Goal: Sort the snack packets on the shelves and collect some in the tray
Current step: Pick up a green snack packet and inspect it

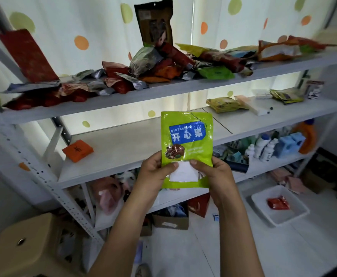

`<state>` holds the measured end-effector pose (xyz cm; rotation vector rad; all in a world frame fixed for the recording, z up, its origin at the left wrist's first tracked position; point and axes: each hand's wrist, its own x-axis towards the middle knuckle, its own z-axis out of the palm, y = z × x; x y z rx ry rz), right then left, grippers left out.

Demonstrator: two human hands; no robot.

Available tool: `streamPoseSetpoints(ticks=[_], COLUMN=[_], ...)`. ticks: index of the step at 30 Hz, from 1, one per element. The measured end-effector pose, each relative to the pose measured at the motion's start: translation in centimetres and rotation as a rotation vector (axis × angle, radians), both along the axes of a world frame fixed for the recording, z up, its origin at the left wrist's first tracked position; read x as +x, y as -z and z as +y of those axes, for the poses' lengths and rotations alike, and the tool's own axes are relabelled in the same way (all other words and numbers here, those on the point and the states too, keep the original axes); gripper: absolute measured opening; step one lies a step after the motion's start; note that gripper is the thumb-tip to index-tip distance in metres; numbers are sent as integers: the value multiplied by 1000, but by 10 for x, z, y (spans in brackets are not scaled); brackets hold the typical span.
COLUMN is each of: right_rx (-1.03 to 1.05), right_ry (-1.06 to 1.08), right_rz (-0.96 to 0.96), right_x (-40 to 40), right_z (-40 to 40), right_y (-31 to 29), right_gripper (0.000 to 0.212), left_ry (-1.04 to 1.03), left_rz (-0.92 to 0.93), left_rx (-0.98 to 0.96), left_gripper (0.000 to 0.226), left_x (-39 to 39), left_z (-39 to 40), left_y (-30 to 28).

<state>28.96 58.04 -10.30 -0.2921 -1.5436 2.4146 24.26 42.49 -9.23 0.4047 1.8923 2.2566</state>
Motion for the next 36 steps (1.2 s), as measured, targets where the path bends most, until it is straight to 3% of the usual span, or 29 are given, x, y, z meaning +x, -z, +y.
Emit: streamPoseSetpoints(ticks=[7, 15, 18, 22, 24, 27, 30, 34, 36], right_rx=[19, 4, -17, 24, 93, 190, 220, 196, 248], right_ry=[20, 121, 130, 106, 70, -46, -56, 106, 199], right_rz=[-39, -38, -29, -34, -45, -82, -57, -44, -9], right_x=[3, 1, 4, 2, -1, -2, -5, -10, -16], right_z=[0, 4, 6, 3, -2, -13, -23, -27, -25], right_y=[2, 9, 7, 12, 16, 18, 17, 20, 27], right_gripper=[21, 25, 24, 22, 20, 33, 43, 32, 16], left_ry=[-22, -268, -254, -276, -163, 11, 9, -83, -83], left_rz=[18, 16, 105, 371, 304, -1, -97, -185, -223], left_rx=[23, -58, -139, -349, -302, -119, -6, 73, 136], left_gripper=[32, 27, 22, 28, 19, 35, 47, 19, 20], left_x=[0, -6, -8, -10, -10, -2, -6, -16, -21], left_z=[2, 24, 26, 23, 25, 27, 25, 16, 12], left_y=[6, 14, 22, 33, 36, 30, 33, 40, 40])
